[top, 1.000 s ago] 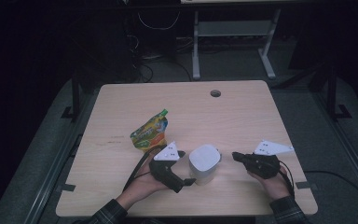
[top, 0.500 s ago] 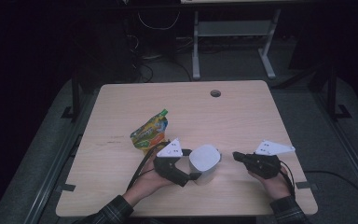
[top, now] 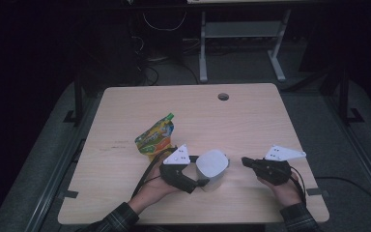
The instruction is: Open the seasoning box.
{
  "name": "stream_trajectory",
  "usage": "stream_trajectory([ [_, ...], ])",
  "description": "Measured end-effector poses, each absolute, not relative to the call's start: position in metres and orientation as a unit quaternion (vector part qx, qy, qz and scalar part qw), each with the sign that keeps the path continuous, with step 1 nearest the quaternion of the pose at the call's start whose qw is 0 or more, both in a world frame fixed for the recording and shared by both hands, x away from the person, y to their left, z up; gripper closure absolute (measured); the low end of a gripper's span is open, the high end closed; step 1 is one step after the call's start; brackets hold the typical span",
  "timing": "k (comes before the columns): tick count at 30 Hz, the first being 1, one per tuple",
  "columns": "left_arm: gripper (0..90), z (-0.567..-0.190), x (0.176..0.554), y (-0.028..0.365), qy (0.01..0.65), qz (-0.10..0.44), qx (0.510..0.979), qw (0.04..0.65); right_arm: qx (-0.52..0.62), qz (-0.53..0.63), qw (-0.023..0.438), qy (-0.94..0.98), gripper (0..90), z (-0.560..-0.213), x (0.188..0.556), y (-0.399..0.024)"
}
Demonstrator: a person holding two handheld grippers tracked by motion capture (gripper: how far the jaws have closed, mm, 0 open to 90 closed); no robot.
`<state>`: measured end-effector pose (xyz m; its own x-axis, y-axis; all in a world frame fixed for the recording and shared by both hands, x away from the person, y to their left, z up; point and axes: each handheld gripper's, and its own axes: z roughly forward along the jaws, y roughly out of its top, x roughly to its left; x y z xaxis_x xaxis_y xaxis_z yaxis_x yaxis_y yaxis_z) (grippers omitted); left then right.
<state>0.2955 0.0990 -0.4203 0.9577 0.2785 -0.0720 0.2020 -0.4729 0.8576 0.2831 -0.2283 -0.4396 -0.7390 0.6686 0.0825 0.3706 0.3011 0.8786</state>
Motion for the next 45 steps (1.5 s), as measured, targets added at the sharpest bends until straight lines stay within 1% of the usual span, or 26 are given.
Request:
stream_trajectory([
  [7, 20.1, -0.417, 0.295, 0.101, 0.138, 0.040, 0.857, 0.495, 0.329, 0.491, 0.151, 0.792, 89.7, -0.440, 0.283, -0.228],
  [10, 22.2, -0.414, 0.296, 0.103, 0.143, 0.035, 0.850, 0.506, 0.327, 0.489, 0.153, 0.794, 89.8, -0.440, 0.283, -0.228],
  [21, 24.9, -0.410, 0.296, 0.104, 0.142, 0.038, 0.849, 0.507, 0.329, 0.488, 0.154, 0.794, 89.8, -0.441, 0.283, -0.228],
  [30, 28.9, -0.404, 0.297, 0.105, 0.143, 0.039, 0.847, 0.510, 0.330, 0.486, 0.154, 0.795, 89.8, -0.442, 0.283, -0.228],
  [41, 42.0, -0.397, 0.299, 0.106, 0.151, 0.049, 0.846, 0.508, 0.330, 0.487, 0.154, 0.794, 89.8, -0.442, 0.283, -0.227],
  [45, 50.1, -0.395, 0.300, 0.106, 0.156, 0.058, 0.845, 0.508, 0.333, 0.487, 0.155, 0.792, 89.8, -0.442, 0.284, -0.228],
])
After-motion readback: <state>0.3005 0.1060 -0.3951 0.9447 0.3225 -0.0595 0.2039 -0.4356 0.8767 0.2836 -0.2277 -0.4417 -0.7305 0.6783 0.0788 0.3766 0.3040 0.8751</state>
